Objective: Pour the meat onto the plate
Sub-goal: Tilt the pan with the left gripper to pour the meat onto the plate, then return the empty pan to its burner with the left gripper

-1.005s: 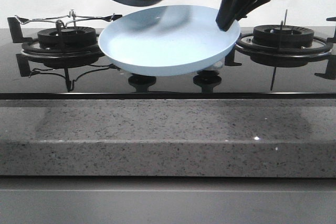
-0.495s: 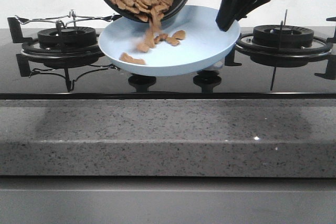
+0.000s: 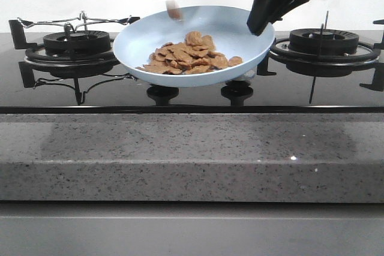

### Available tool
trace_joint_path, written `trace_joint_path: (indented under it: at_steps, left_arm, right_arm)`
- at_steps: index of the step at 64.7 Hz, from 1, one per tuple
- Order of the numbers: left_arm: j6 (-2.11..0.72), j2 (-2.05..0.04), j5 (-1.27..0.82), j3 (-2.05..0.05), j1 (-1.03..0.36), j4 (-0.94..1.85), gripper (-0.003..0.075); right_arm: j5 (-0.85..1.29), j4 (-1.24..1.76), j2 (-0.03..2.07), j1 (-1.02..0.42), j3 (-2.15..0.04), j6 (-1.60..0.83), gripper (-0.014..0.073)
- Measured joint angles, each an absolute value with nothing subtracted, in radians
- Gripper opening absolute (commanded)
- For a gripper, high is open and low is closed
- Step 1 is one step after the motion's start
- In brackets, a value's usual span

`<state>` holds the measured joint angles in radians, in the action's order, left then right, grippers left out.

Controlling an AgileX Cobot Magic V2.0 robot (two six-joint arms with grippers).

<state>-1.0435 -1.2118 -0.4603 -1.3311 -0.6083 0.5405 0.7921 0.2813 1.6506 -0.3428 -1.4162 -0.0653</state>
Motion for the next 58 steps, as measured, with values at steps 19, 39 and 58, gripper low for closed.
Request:
trace_joint_path:
  at_steps: [19,39,58]
  left_arm:
    - [-0.824,-1.21,-0.462,-1.331,-0.525,0.57,0.0006]
    - [-0.793,-1.219,-0.492,-1.316,-0.202,1.005,-0.002]
    - [-0.791,-1.431,-0.732,-1.301,0.177,1.515,-0.002]
  right_arm:
    - [0.792,0.281,1.651,-0.343,-1.416,-0.065,-0.006]
    - [0.792,0.281,1.651,-0.343,-1.416,-0.065,-0.006]
    - [0.792,0.281,1.651,-0.343,-1.416,-0.065,-0.006]
